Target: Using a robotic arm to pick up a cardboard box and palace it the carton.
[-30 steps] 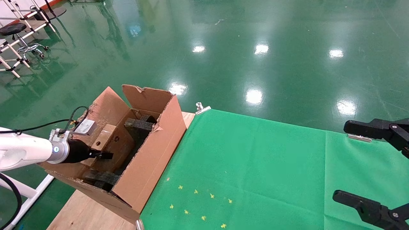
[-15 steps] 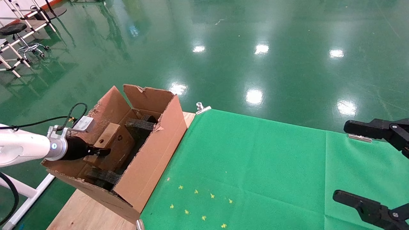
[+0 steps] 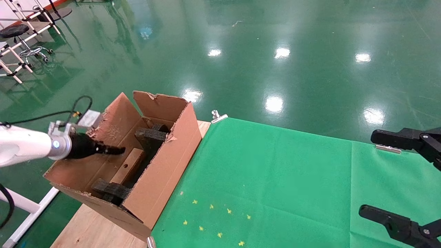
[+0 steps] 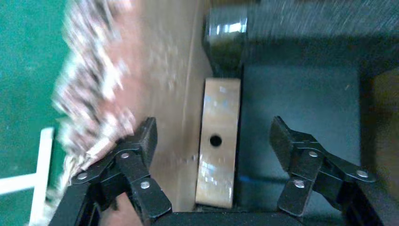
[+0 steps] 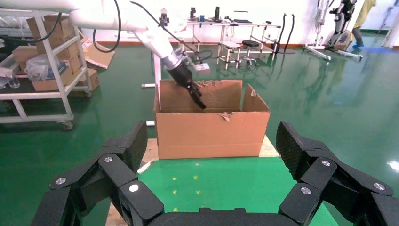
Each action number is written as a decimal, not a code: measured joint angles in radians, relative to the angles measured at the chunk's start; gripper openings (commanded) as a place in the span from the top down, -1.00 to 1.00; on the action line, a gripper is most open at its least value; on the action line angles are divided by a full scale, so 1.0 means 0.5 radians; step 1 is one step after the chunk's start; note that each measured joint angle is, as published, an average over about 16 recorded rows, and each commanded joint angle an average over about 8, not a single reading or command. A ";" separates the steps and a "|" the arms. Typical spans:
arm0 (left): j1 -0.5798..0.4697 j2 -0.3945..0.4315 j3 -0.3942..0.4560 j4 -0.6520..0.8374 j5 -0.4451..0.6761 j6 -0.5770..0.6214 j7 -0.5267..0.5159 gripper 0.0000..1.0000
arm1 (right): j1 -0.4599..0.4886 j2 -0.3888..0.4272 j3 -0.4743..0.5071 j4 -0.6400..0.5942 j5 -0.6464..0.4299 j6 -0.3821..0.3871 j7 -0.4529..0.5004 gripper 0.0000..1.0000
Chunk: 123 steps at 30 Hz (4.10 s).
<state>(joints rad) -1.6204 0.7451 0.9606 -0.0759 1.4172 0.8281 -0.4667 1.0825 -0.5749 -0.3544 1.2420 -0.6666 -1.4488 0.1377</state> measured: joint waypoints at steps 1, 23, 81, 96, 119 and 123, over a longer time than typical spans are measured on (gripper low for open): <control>-0.018 -0.012 -0.007 -0.020 -0.010 0.017 -0.003 -1.00 | 0.000 0.000 0.000 0.000 0.000 0.000 0.000 -1.00; 0.000 -0.341 -0.495 -0.685 -0.986 1.057 -0.246 -1.00 | 0.000 0.000 0.000 0.000 0.000 0.000 0.000 -1.00; 0.849 -0.282 -1.173 -2.009 -1.329 1.312 0.353 -1.00 | 0.000 0.001 0.000 -0.001 0.001 0.001 0.000 -1.00; 1.075 -0.269 -1.349 -2.388 -1.371 1.335 0.541 -1.00 | 0.000 0.001 0.000 -0.001 0.001 0.001 0.000 -1.00; 1.099 -0.267 -1.368 -2.426 -1.379 1.337 0.560 -1.00 | -0.001 0.001 0.000 -0.001 0.002 0.002 -0.001 -1.00; 1.096 -0.268 -1.365 -2.421 -1.378 1.336 0.559 -1.00 | -0.001 0.001 0.000 -0.001 0.002 0.002 -0.001 -1.00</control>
<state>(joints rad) -1.0723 0.6113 0.2780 -1.2865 0.7283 1.4962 -0.1873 1.0822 -0.5744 -0.3546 1.2413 -0.6657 -1.4480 0.1374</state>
